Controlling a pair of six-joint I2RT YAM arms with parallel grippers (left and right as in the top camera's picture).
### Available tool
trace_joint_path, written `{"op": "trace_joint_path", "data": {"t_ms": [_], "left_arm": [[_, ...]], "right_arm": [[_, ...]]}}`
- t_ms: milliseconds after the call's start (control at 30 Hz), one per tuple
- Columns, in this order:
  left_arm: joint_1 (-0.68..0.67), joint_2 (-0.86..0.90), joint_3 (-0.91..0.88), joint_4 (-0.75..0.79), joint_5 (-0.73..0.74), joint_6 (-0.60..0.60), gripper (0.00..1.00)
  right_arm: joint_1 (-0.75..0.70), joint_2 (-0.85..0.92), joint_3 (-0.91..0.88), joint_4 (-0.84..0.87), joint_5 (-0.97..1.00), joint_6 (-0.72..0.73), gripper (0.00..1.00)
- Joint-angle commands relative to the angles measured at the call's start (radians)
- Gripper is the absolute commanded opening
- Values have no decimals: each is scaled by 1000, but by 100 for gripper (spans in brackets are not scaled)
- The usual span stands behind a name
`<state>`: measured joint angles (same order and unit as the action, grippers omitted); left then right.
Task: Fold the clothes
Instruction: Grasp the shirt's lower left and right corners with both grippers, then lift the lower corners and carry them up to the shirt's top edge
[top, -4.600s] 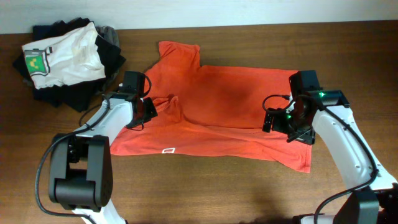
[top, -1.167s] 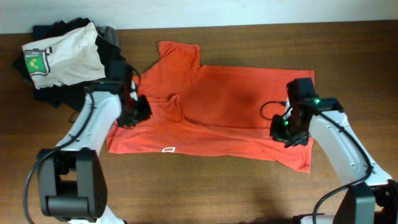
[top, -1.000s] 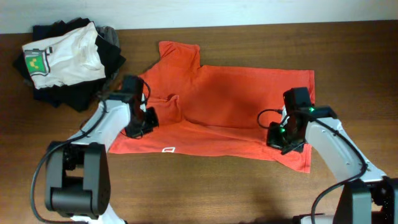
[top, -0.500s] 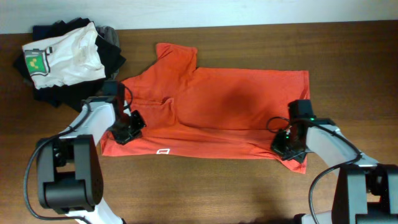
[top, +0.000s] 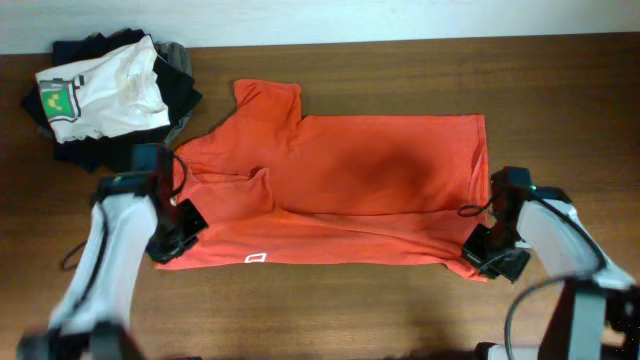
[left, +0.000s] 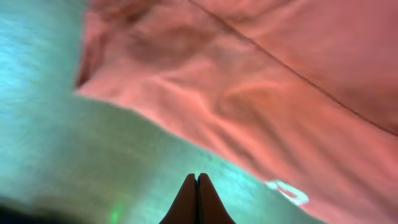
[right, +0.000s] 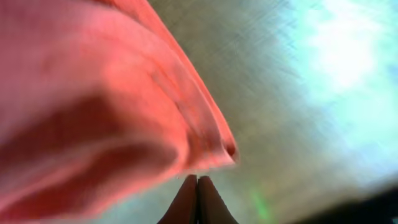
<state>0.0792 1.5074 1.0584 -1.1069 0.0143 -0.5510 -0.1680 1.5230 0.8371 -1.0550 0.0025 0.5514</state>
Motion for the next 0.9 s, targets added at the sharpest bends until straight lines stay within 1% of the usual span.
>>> {"op": "trace_joint_path", "data": {"t_ms": [0, 33, 67, 100, 133, 167, 200, 233, 267, 333, 400, 467, 533, 600, 667, 733, 800, 867], "left_arm": [[3, -239, 3, -7, -32, -28, 1], [-2, -307, 3, 26, -17, 3, 4], [-8, -341, 3, 60, 10, 42, 17], [-16, -375, 3, 111, 59, 89, 43], [-23, -395, 3, 156, 104, 121, 76], [-31, -412, 3, 211, 152, 154, 98], [-40, -425, 3, 283, 205, 192, 99], [-50, -430, 3, 366, 239, 212, 99], [-56, -430, 5, 436, 245, 212, 99], [-65, -404, 5, 610, 234, 212, 99], [-69, -337, 7, 781, 233, 233, 99], [-74, -209, 34, 910, 233, 240, 99], [-80, -56, 110, 921, 235, 261, 99], [-92, 143, 248, 855, 238, 339, 99], [-110, 301, 375, 780, 265, 424, 99], [-142, 455, 509, 716, 259, 473, 99], [-164, 532, 575, 701, 257, 494, 99], [-188, 603, 623, 702, 215, 496, 99]], "right_arm": [[-3, -182, 62, -63, 31, -6, 4], [-2, -245, 91, -72, -5, -69, 4], [-2, -278, 114, -72, -49, -114, 5], [-2, -312, 150, -72, -111, -162, 23], [-2, -328, 177, -72, -147, -186, 50], [-2, -341, 214, -70, -180, -209, 70], [-2, -345, 264, -70, -197, -224, 83], [-2, -343, 318, -69, -203, -234, 94], [-2, -336, 362, -66, -202, -237, 100], [-2, -312, 453, -35, -202, -254, 98], [0, -266, 534, 29, -210, -277, 98], [0, -184, 621, 65, -233, -313, 98], [10, -87, 703, 64, -241, -336, 98], [38, 25, 774, 64, -238, -380, 98], [61, 114, 820, 64, -236, -418, 98], [87, 222, 857, 69, -216, -444, 98], [100, 284, 865, 84, -185, -444, 98], [112, 360, 865, 97, -139, -443, 99]]}}
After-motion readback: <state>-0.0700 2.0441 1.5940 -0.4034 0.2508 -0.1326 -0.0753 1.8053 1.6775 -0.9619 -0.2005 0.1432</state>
